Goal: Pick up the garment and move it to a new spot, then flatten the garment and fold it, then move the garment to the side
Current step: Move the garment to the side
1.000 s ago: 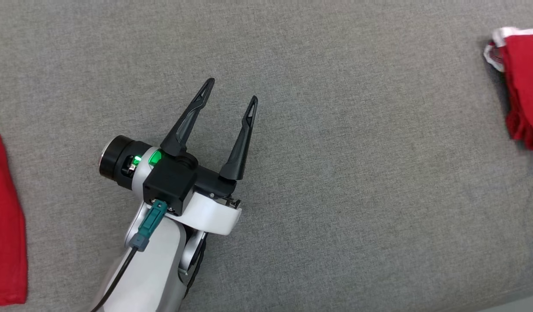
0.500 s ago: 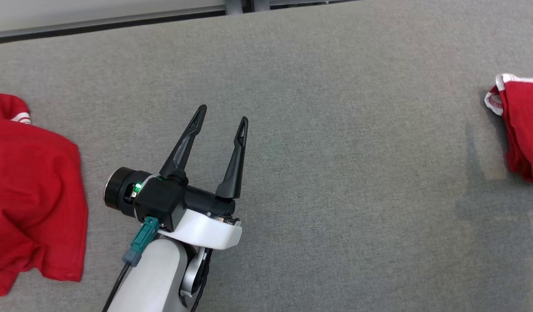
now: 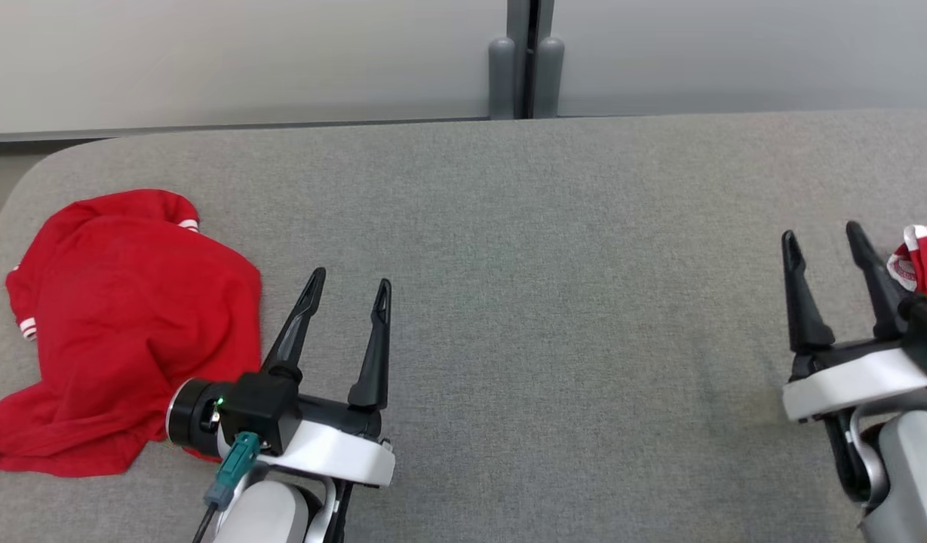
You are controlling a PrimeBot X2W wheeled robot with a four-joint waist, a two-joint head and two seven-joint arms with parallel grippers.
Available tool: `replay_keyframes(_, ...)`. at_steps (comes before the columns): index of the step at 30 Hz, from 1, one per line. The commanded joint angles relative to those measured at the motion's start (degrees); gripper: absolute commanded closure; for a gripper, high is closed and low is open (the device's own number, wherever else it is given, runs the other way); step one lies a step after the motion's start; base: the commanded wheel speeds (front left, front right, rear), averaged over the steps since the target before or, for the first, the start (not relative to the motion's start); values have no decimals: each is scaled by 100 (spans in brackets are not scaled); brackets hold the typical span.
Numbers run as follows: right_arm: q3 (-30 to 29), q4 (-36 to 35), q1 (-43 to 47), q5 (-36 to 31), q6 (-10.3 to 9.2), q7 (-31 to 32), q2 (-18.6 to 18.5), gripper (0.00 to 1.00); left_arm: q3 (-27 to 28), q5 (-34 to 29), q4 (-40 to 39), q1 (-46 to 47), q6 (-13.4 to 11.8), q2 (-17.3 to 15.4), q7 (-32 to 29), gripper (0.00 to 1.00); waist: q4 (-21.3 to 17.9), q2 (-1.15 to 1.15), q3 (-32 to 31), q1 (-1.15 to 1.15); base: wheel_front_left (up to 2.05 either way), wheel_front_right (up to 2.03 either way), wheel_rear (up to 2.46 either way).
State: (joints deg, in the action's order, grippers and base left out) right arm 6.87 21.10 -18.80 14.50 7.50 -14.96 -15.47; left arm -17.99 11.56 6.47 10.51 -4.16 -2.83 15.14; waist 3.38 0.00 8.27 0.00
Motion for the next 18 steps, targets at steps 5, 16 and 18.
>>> replay_keyframes(5,-130,-153,462,-172,-2,-33,339,0,9,-131,113,-271,111,-15,-1,0,154,0,-291,0,0,0,0)
replay_keyframes(16,-337,-349,1022,-426,-2,-34,844,0,74,50,243,-609,-70,-17,-1,0,151,0,-482,0,0,0,0)
replay_keyframes(18,-350,-366,1055,-446,-2,-34,901,0,74,63,256,-628,-80,-19,-1,0,145,0,-475,0,0,0,0)
